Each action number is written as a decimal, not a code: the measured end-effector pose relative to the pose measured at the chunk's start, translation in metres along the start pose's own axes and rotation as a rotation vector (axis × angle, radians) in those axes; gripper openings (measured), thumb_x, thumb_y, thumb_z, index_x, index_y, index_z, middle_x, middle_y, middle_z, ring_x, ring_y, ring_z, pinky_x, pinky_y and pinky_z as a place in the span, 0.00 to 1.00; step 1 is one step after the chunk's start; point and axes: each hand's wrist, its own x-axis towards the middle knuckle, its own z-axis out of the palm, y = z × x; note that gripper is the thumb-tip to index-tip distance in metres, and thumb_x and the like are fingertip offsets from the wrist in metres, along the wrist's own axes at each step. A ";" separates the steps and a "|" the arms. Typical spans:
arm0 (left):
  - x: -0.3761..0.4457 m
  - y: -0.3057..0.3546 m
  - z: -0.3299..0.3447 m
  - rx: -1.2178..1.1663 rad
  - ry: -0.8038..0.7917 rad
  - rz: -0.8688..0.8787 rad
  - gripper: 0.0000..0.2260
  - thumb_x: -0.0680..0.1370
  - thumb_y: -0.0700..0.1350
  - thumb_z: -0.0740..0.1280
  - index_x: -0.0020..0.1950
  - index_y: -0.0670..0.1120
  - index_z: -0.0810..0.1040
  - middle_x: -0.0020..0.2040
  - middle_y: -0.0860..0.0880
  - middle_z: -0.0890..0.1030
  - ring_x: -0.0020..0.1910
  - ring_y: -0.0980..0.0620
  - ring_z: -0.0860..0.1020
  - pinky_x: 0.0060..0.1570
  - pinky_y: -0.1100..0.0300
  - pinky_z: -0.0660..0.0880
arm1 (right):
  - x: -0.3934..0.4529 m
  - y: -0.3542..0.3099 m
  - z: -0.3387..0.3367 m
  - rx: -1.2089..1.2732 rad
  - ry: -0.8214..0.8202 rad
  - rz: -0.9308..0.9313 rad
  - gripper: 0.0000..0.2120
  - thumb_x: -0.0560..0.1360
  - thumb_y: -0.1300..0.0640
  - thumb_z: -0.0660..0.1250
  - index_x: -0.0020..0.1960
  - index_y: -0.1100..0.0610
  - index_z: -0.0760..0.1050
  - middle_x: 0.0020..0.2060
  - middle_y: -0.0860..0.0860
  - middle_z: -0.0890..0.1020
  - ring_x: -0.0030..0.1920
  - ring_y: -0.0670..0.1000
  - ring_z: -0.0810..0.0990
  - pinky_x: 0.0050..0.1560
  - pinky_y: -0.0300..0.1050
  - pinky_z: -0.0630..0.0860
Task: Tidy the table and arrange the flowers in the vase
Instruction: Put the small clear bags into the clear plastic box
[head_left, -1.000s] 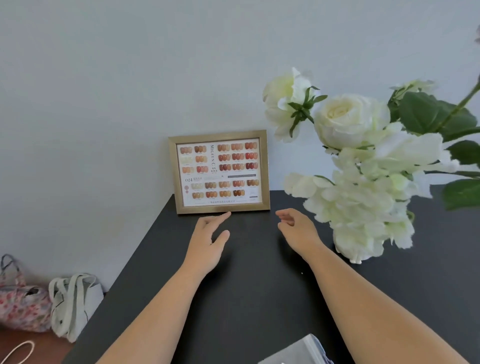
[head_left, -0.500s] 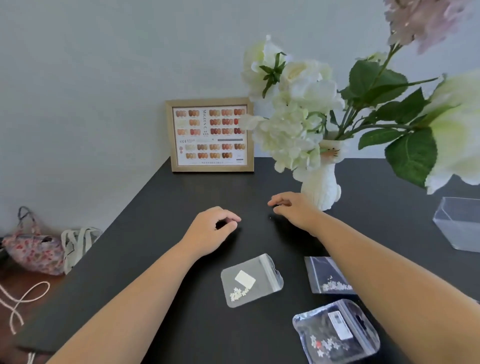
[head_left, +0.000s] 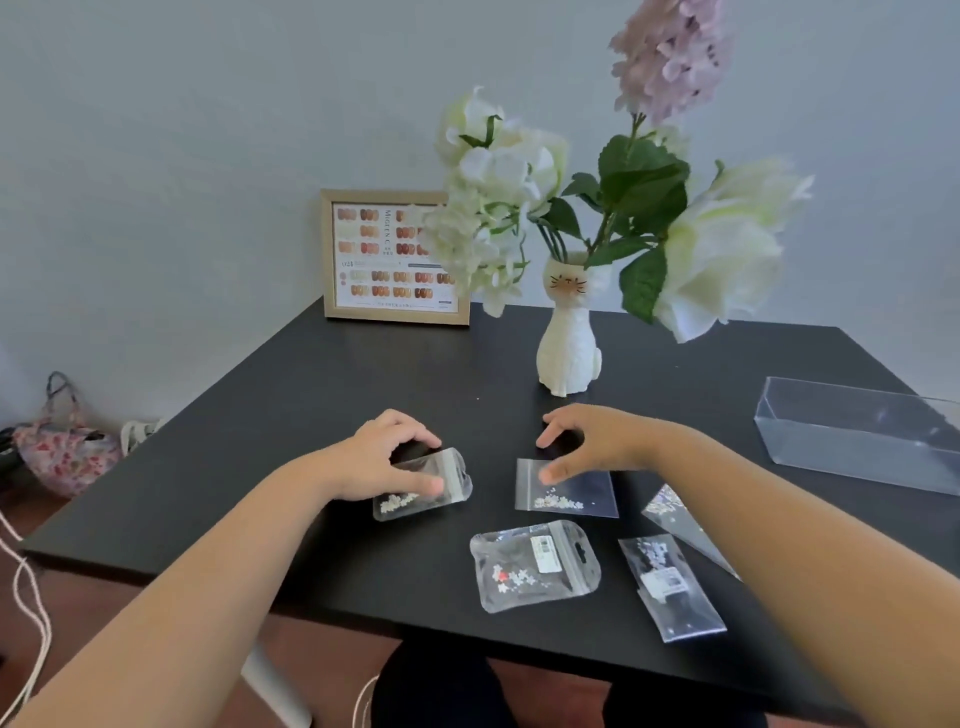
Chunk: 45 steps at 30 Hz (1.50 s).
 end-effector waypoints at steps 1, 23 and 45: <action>-0.001 0.003 -0.001 0.062 -0.036 -0.023 0.25 0.63 0.68 0.74 0.58 0.67 0.73 0.66 0.62 0.63 0.65 0.59 0.62 0.65 0.55 0.62 | -0.007 0.004 -0.002 -0.058 -0.029 0.030 0.33 0.56 0.30 0.75 0.58 0.39 0.74 0.72 0.41 0.65 0.69 0.47 0.65 0.63 0.43 0.64; 0.074 0.221 0.060 -0.011 0.154 0.352 0.20 0.80 0.39 0.63 0.52 0.68 0.77 0.44 0.65 0.82 0.44 0.63 0.78 0.47 0.58 0.78 | -0.153 0.107 -0.099 0.025 0.819 -0.031 0.10 0.71 0.60 0.65 0.40 0.45 0.78 0.34 0.41 0.82 0.32 0.38 0.76 0.31 0.32 0.70; 0.175 0.391 0.150 0.120 0.174 0.500 0.13 0.82 0.41 0.55 0.61 0.55 0.72 0.52 0.57 0.82 0.49 0.55 0.77 0.62 0.44 0.69 | -0.202 0.249 -0.113 0.121 0.925 0.529 0.11 0.70 0.45 0.59 0.38 0.34 0.79 0.60 0.40 0.67 0.62 0.49 0.59 0.58 0.47 0.53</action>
